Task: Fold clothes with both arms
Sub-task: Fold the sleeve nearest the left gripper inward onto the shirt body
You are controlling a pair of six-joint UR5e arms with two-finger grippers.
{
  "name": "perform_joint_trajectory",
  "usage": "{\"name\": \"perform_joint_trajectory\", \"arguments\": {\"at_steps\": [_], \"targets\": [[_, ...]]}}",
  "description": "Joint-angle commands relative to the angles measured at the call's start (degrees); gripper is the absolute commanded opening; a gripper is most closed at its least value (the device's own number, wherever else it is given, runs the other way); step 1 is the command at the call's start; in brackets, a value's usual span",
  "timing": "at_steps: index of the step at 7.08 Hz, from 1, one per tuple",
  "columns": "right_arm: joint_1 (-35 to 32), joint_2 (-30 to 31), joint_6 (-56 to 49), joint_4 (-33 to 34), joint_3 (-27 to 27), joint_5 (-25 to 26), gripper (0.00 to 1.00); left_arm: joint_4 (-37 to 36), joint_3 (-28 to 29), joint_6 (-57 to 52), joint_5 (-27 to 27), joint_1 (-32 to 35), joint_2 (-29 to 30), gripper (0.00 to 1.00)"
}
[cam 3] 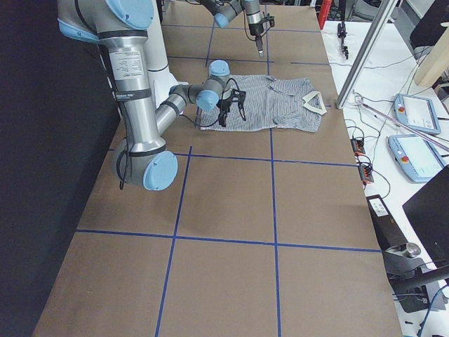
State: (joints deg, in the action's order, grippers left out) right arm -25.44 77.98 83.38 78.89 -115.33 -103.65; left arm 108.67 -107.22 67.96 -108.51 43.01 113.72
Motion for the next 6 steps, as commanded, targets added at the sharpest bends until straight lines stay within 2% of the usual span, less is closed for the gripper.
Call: {"name": "perform_joint_trajectory", "arguments": {"at_steps": [1,5,6], "targets": [[8.2,1.0,5.0,-0.7,-0.2,6.5,1.00,-0.8,-4.5,0.3,0.1,-0.1,-1.8,1.00],[10.6,1.1,5.7,-0.1,2.0,6.7,0.99,-0.8,-4.6,0.3,0.1,-0.3,-1.2,1.00],[10.7,1.0,5.7,1.7,2.1,6.5,0.98,-0.8,-4.7,0.3,0.1,-0.3,-1.1,1.00]]}}
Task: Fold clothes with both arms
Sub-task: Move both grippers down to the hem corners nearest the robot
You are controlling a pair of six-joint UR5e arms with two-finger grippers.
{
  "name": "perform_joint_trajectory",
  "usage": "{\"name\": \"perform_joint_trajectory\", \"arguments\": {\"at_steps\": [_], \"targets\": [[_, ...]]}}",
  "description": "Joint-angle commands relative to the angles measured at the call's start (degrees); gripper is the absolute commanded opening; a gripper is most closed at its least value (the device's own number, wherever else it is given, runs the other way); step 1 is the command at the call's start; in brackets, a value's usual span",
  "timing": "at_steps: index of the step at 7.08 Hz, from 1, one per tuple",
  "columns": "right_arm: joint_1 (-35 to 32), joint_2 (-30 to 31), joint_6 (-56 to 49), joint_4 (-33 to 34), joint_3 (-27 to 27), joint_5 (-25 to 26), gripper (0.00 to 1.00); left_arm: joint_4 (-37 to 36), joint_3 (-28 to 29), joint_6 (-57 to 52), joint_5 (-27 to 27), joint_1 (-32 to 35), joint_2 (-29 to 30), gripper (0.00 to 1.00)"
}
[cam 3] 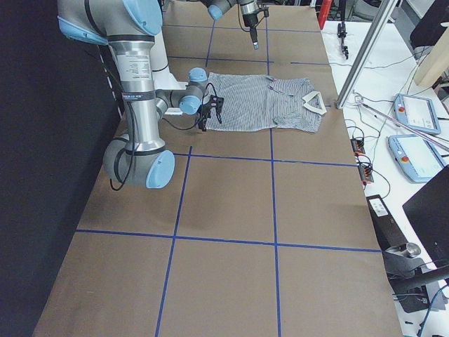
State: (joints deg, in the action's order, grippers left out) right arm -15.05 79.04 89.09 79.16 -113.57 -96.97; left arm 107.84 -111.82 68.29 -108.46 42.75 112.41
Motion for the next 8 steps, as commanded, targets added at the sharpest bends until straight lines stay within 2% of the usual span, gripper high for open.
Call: {"name": "perform_joint_trajectory", "arguments": {"at_steps": [1,4,5,8], "targets": [[0.3,-0.5,0.0,2.2,0.0,-0.5,0.86,0.0,-0.2,0.0,-0.1,0.1,0.2,1.00],[0.4,-0.8,-0.1,2.5,0.2,-2.0,0.03,0.0,0.0,0.0,-0.1,0.0,0.2,1.00],[0.4,-0.8,-0.1,2.5,-0.1,-2.1,0.00,0.0,0.0,0.0,-0.1,0.0,0.3,1.00],[0.0,-0.9,-0.1,2.5,-0.9,-3.8,0.00,0.0,0.5,0.1,-0.2,-0.2,0.4,1.00]]}}
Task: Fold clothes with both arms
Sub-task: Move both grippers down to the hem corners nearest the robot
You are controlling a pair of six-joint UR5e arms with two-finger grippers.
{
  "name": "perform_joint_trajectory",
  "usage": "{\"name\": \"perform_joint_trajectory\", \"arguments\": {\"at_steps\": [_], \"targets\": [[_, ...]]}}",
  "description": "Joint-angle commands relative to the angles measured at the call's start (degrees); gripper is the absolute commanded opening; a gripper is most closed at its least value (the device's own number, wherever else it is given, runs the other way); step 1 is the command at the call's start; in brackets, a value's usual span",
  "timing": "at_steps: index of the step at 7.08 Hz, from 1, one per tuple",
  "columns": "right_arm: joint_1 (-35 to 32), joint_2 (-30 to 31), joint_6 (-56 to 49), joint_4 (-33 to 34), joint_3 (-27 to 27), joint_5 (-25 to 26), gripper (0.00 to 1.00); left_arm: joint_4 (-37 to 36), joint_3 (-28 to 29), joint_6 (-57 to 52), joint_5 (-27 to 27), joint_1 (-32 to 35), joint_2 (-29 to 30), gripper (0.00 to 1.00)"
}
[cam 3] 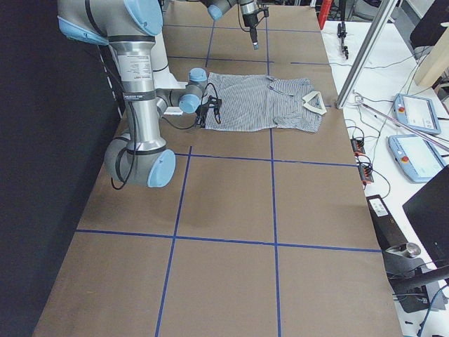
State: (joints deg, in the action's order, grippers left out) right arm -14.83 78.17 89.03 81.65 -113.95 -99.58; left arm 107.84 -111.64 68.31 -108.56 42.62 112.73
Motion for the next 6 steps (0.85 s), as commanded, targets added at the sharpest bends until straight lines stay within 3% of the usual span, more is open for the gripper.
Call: {"name": "perform_joint_trajectory", "arguments": {"at_steps": [1,4,6], "targets": [[-0.9,0.3,0.0,0.0,-2.0,-2.6,0.00,0.0,1.2,1.2,0.1,-0.6,-0.5,1.00],[-2.2,0.7,-0.1,-0.2,-5.2,-2.9,0.00,-1.7,-1.2,13.9,4.6,-8.5,-5.2,1.00],[-2.6,0.4,-0.1,-0.3,-6.5,-2.9,0.00,-7.7,-3.1,21.7,12.7,-17.9,-8.1,1.00]]}}
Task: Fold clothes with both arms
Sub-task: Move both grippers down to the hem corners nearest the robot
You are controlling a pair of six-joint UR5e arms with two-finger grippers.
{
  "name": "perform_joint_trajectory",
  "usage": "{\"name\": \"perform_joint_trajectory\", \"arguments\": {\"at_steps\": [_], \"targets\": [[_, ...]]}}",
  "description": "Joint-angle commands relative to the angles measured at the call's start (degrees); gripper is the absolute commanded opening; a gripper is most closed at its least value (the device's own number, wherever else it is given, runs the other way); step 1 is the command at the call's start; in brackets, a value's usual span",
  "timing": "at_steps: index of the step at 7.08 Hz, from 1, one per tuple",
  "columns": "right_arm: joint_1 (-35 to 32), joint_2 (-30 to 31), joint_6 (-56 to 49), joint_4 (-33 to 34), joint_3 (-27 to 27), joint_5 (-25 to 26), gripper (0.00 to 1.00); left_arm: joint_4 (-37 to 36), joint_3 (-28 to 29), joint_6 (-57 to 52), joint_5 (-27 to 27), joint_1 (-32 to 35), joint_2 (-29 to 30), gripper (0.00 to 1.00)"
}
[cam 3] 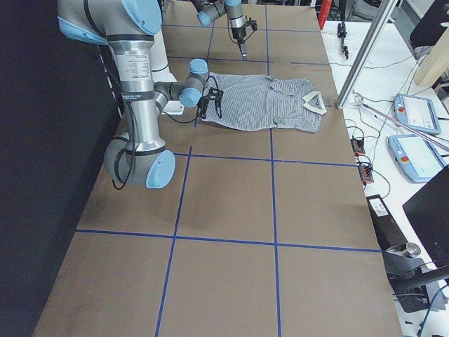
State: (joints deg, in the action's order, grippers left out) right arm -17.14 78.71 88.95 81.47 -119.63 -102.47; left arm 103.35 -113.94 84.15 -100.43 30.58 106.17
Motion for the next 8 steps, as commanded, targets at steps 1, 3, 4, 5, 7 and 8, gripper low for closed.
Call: {"name": "perform_joint_trajectory", "arguments": {"at_steps": [1,3,4,5,7,8], "targets": [[-0.4,-0.2,0.0,-0.3,-0.8,0.1,0.00,-3.8,-0.8,11.3,6.4,-9.5,-1.6,1.00],[-0.9,-0.4,0.0,-0.4,-0.7,0.1,0.00,-8.4,-0.3,17.6,8.5,-15.8,-1.0,1.00],[-1.0,-0.4,0.0,-0.5,-0.7,0.1,0.00,-8.5,-0.3,17.8,8.6,-15.9,-1.3,0.99],[-0.9,-0.6,0.0,-0.5,-0.8,0.2,0.00,-8.6,-0.3,18.9,8.6,-16.1,-1.4,0.99],[-0.9,-0.7,0.0,-0.5,-0.8,0.2,0.00,-8.7,-0.2,19.1,8.6,-16.4,-1.7,0.98],[-0.9,-0.7,0.0,-0.5,-0.8,0.2,0.00,-8.7,0.5,19.1,8.6,-17.0,-1.6,0.96]]}}
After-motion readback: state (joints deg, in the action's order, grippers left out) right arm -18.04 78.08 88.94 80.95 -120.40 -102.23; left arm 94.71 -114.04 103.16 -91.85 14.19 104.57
